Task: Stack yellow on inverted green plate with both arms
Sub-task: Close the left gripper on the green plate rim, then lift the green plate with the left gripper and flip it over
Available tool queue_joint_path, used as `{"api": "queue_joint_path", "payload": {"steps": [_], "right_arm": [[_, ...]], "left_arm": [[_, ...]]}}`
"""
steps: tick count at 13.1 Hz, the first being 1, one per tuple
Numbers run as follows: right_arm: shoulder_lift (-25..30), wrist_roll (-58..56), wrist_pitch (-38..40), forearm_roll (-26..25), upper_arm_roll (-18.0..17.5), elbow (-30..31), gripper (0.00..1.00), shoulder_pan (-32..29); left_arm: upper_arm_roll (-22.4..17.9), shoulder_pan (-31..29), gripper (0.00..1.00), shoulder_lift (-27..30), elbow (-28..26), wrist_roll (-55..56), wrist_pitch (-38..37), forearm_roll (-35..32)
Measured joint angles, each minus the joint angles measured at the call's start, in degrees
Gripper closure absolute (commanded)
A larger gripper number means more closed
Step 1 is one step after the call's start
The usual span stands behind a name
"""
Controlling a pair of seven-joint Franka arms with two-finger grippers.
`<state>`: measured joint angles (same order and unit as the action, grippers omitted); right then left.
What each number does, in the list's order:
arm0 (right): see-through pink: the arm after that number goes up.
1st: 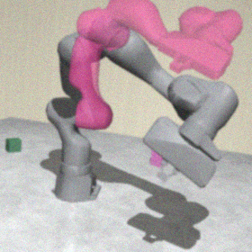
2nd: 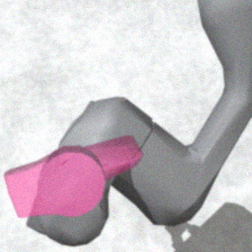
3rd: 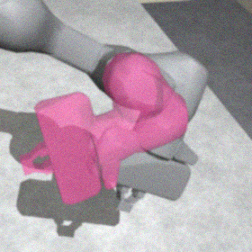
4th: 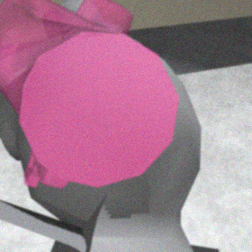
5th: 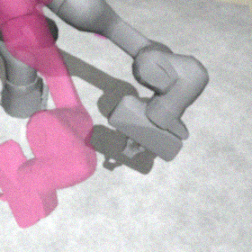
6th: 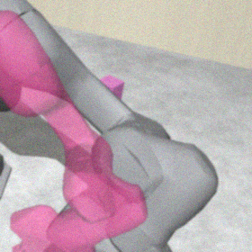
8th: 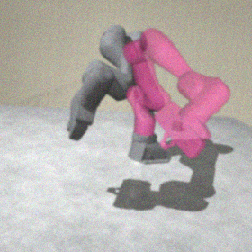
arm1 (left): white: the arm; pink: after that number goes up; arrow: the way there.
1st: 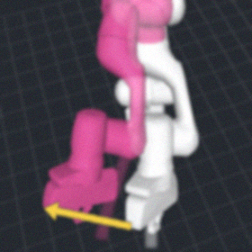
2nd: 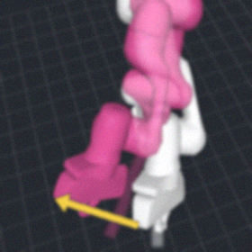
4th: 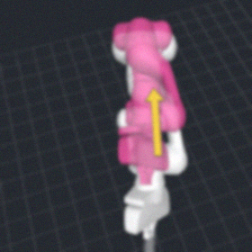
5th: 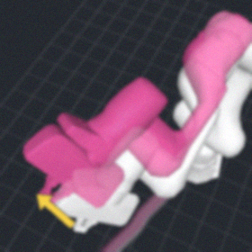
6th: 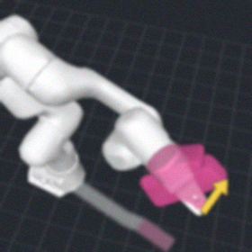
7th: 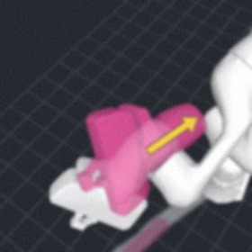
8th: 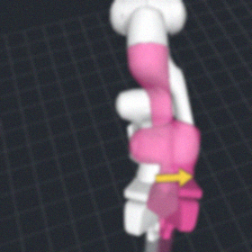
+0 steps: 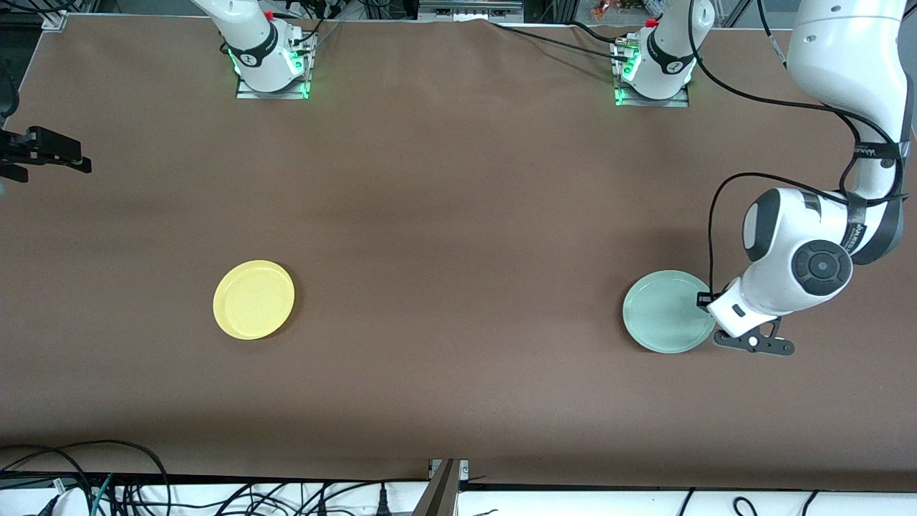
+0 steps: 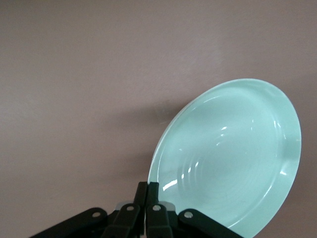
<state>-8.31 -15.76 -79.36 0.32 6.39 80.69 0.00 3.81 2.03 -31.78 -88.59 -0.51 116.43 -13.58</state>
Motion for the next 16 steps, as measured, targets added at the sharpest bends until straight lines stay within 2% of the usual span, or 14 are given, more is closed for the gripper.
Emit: {"api": "queue_joint_path", "payload": {"steps": [4,7,10,13,16], "right_arm": [[-0.02,0.00,-0.09,0.00,0.09,0.00,0.00,-0.03],[-0.43,0.00,-0.22,0.00,0.23,0.00,0.00,-0.10],[-1.38,0.00,-0.52,-0.11,0.39,0.05,0.00,-0.16],[-3.25,0.00,-2.34,-0.11,0.42,0.13,0.00,-0.32],[-5.66,0.00,-5.07,-0.12,0.42,0.18,0.00,-0.47]], "left_arm": [[-0.03,11.18,1.00,0.04,5.77,9.51,-7.47,-12.69],[-0.10,17.74,1.00,-0.20,5.92,17.89,-8.60,-23.46],[-0.10,23.15,1.00,-1.37,5.94,22.93,-8.48,-29.07],[-1.03,34.04,1.00,-5.79,7.94,34.54,-11.65,-38.04],[-3.46,43.00,1.00,-13.92,15.69,38.40,-19.19,-46.59]]}}
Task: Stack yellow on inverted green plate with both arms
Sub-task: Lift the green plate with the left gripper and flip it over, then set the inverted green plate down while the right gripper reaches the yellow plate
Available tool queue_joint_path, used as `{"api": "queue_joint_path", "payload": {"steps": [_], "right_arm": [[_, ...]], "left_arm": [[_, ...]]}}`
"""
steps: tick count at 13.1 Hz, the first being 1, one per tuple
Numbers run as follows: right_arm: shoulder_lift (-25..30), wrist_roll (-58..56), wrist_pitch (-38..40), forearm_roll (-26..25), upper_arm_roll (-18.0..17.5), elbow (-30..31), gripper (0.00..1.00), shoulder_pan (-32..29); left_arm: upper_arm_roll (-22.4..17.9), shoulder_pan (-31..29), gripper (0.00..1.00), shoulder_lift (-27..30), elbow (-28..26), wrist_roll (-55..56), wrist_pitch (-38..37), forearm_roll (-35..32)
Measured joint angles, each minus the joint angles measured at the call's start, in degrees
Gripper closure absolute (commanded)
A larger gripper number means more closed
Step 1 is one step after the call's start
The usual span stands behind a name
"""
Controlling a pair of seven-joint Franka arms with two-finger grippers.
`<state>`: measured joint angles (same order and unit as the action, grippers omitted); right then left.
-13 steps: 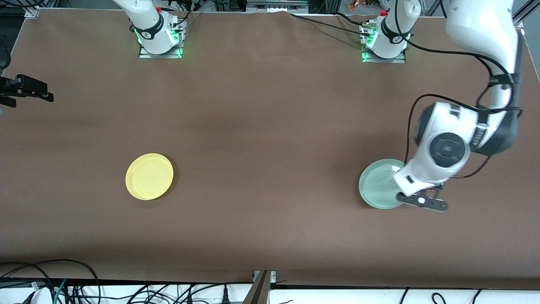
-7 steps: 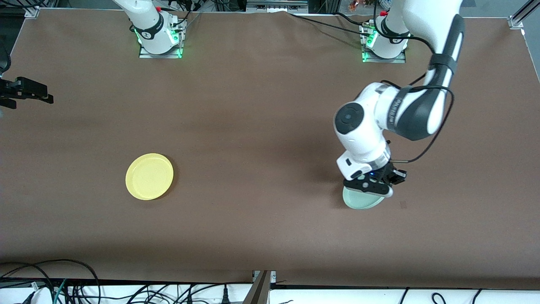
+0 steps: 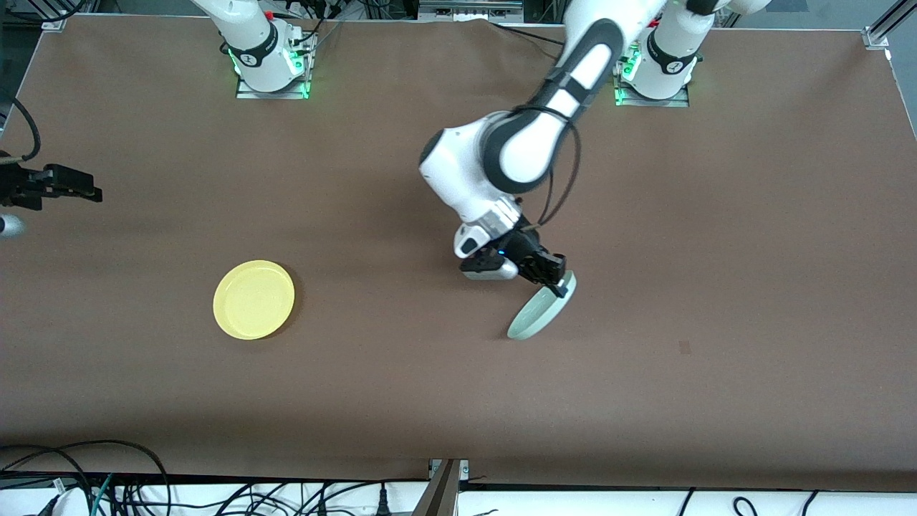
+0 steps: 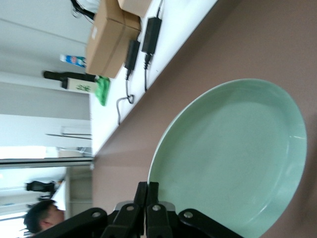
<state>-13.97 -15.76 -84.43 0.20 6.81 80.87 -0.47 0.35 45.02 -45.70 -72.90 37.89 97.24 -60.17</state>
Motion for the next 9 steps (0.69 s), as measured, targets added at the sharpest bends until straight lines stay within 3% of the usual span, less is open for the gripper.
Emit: {"api": "queue_joint_path", "payload": {"steps": [3,9], "right_arm": [[-1.99,0.00,-0.37,-0.12,1.18,0.06,0.00,-0.10],[-8.76,0.12,-8.74,1.56,1.95,0.58,0.00,-0.11]], "left_arm": [[-5.80,5.70,1.00,-5.23,4.01,0.02,-1.59,-5.37],[-6.67,10.21,1.00,-10.27,4.96,1.52,-1.67,-8.70]]}}
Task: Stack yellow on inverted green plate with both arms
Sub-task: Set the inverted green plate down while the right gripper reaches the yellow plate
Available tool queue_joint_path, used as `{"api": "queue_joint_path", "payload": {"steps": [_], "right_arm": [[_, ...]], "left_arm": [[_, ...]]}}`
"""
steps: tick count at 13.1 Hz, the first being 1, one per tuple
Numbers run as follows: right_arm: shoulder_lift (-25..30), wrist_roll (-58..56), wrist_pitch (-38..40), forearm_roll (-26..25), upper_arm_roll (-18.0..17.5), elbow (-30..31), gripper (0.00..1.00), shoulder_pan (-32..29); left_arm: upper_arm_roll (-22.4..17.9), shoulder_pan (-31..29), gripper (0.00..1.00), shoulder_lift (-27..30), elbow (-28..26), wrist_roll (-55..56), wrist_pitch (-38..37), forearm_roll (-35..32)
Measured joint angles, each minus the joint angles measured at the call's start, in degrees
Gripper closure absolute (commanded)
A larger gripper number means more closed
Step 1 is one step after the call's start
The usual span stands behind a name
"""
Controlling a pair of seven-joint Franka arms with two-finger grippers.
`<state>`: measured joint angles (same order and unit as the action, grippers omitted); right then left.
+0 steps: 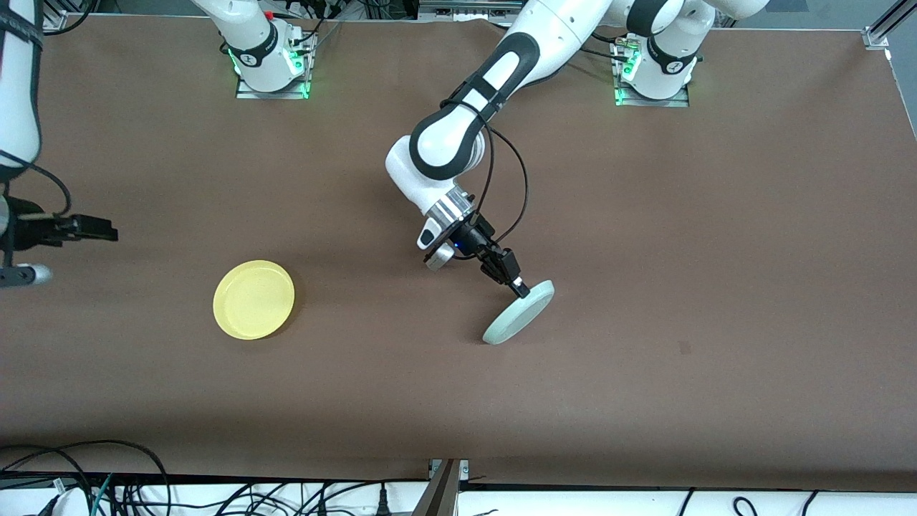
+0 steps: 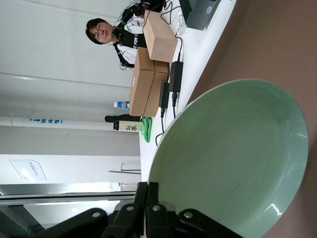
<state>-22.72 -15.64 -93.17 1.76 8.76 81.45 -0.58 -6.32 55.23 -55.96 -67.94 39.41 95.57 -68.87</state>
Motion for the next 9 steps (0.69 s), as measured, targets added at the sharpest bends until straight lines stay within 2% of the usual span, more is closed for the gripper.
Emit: {"api": "queue_joint_path", "payload": {"steps": [3,4,5,6,9], "right_arm": [[-6.39,0.20,-7.10,5.70,0.03,0.91,0.00,-0.03],[-8.75,0.64,-10.64,7.63,0.03,1.67,0.00,-0.03],[-10.93,1.72,-14.71,9.04,0.01,2.85,0.00,-0.01],[-12.68,2.50,-18.70,9.65,-0.10,4.27,0.00,0.06],[-15.09,3.64,-28.28,10.47,-0.59,9.41,0.00,0.36]], "left_arm": [[-0.42,1.76,1.00,-1.73,0.46,2.94,-1.04,-0.89],[-0.50,2.37,0.77,-1.99,0.52,3.84,-1.39,-0.89],[-0.54,3.00,0.21,-2.20,0.56,4.77,-1.75,-0.90],[-0.45,3.74,0.00,-2.43,0.56,5.63,-1.85,-0.89],[0.26,7.85,0.00,-3.70,0.55,11.35,-2.19,0.36]]}}
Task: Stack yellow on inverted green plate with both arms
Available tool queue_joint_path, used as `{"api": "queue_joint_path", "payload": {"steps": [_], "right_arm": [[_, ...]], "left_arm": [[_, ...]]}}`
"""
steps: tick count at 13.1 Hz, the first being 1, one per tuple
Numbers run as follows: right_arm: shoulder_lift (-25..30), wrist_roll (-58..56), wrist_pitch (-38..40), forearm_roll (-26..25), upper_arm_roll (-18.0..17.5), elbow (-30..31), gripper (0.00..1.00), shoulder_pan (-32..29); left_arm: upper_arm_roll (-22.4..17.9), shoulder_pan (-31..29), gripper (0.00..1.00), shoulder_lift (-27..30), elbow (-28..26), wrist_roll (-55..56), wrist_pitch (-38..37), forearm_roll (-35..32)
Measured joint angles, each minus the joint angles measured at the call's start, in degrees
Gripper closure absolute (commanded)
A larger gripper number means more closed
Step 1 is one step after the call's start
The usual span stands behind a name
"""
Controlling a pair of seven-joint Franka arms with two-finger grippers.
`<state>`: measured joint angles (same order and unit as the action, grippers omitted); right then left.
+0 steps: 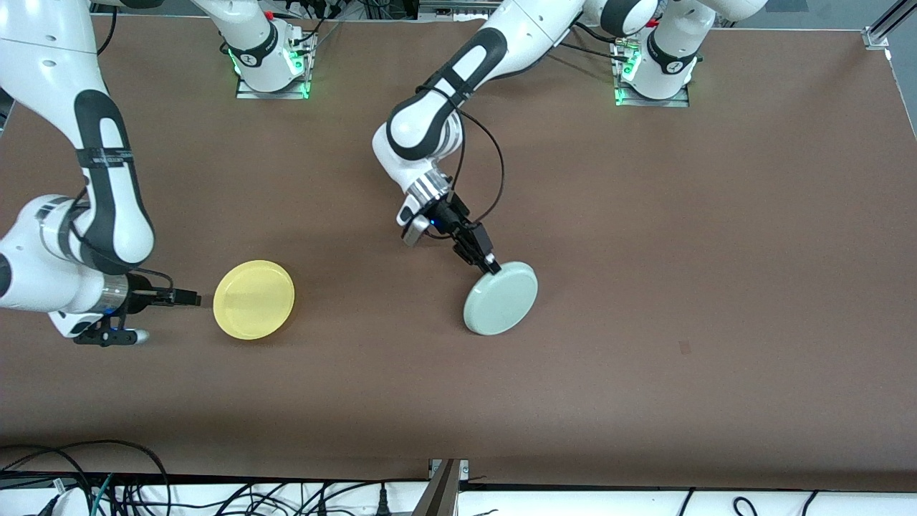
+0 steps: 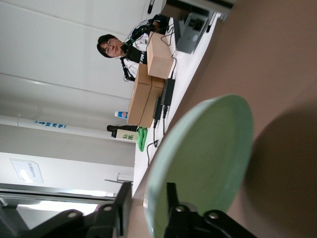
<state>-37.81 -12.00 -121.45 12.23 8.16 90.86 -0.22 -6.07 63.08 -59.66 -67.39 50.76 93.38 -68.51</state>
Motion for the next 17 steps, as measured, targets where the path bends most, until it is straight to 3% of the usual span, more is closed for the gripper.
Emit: {"api": "queue_joint_path", "payload": {"steps": [5,9,12,13,17], "right_arm": [[-0.25,0.20,-5.44,4.51,-1.36,4.99,0.00,0.68],[-0.52,0.29,-5.43,4.79,-1.41,6.82,0.02,1.21],[-0.66,0.29,-5.40,4.80,-1.41,7.75,0.55,1.22],[-0.69,0.29,-5.37,4.80,-1.41,7.91,0.68,1.22],[-0.90,0.29,-5.07,4.80,-1.41,8.24,0.88,1.22]], "left_arm": [[0.06,7.25,0.00,-0.37,0.01,18.39,0.32,10.12],[-0.64,5.94,0.00,-0.31,0.79,26.03,10.62,18.30],[-1.56,-1.67,0.00,0.35,4.50,25.53,18.55,33.10],[-1.52,-5.76,0.00,0.70,5.64,23.42,21.48,38.06],[-1.43,-17.30,0.00,3.16,9.74,15.09,24.41,52.66]]}}
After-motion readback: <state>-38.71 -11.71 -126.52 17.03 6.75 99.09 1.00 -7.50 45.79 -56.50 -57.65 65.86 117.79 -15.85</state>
